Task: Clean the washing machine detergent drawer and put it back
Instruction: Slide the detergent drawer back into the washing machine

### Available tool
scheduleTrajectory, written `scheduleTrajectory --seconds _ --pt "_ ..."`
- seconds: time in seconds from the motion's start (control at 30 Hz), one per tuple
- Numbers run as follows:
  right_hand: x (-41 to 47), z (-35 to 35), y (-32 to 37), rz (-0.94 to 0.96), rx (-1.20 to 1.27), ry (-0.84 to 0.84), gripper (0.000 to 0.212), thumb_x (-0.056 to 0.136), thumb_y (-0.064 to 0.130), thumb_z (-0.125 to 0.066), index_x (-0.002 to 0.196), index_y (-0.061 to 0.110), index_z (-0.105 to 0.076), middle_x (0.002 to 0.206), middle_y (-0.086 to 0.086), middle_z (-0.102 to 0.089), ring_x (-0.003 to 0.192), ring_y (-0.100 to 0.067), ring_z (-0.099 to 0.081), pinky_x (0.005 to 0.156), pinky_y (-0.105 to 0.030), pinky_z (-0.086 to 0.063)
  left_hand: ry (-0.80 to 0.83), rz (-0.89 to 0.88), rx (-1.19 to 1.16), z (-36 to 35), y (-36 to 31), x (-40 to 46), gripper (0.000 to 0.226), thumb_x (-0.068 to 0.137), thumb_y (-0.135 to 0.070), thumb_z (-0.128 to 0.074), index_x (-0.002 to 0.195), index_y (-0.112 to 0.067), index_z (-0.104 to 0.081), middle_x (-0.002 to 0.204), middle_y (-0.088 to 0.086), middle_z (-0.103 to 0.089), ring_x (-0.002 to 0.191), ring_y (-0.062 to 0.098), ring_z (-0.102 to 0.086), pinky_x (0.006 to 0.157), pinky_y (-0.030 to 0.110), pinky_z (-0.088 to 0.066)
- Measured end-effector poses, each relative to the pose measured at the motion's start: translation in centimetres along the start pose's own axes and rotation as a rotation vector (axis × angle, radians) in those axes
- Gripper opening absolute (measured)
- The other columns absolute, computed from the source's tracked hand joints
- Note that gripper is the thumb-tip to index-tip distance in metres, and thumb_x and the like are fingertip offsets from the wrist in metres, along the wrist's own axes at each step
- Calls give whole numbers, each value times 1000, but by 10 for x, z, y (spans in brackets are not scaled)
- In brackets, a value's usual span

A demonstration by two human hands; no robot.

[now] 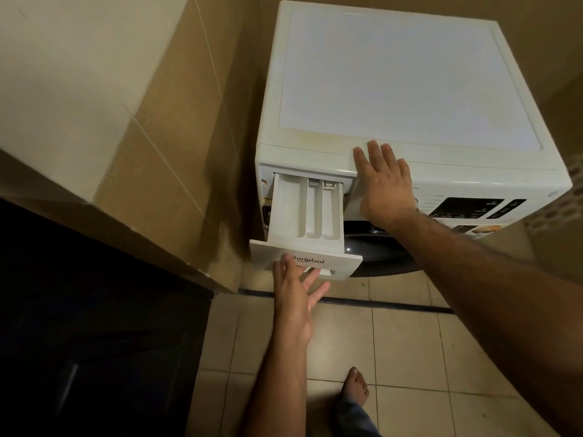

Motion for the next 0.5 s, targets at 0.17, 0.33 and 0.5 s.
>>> scheduleTrajectory --seconds 0.17,0.33,0.5 --pt "0 1 -3 28 47 -41 75 92 10 -46 156 22 -9 165 -7 -2 151 -29 3 121 -49 -5 -59 18 104 1 -4 4 27 100 -50 -39 122 -36 -44 114 2 -63 97 16 -70 74 38 -62" --pt "0 -1 -5 43 63 -35 68 95 20 -40 156 22 -10 165 -7 -3 151 -29 3 120 -49 -4 -18 30 52 0 -5 5 13 99 -50 -41 109 -43 -44 114 2 -59 100 17 -70 80 40 -61" --pt "1 -2 -7 43 75 -18 71 95 21 -41 156 23 -7 165 -5 1 151 -27 7 120 -47 0 68 8 116 8 -5 10 12 99 -50 -38 108 -46 -44 118 2 -59 100 13 -71 96 47 -53"
Point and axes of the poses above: each hand's wrist, its own x-axis towards the middle knuckle, its own z-axis out of the back of the hand, y = z × x, the point moved 2 cm from there along x, towards the middle knuckle
